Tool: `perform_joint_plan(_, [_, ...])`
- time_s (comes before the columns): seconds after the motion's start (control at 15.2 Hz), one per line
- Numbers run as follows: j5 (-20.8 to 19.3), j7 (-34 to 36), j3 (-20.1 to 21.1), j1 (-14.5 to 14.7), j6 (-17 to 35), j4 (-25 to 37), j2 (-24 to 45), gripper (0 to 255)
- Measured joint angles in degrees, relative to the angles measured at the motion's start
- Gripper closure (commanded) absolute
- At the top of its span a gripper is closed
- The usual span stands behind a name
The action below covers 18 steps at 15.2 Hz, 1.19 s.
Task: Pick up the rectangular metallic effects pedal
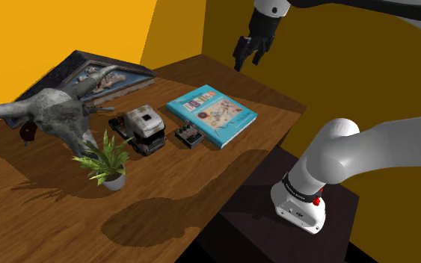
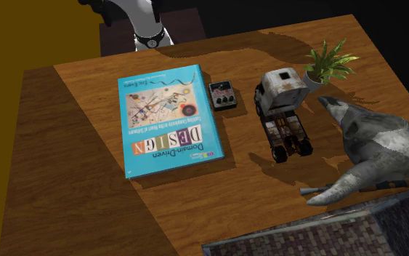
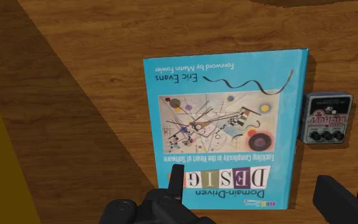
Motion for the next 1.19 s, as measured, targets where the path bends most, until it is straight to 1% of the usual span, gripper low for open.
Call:
perform_joint_plan(0.13, [0.1, 0.0, 0.4, 0.3, 0.8, -0.6, 0.1, 0])
perform_joint_plan(0.26, [0.1, -0.4, 1.5, 1.3, 3.8, -2.0, 1.2, 0])
perform_joint_plan(0.79, [-0.4, -1.2, 7.8, 5.9, 18.8, -8.7, 6.9, 0])
perform_joint_plan(1.06, [-1.5, -0.4, 11.7, 7.8, 26.3, -9.9, 12.0, 0])
perform_joint_plan(1.19, [-2.6, -0.9, 12.8, 8.2, 30.0, -10.6, 14.5, 0])
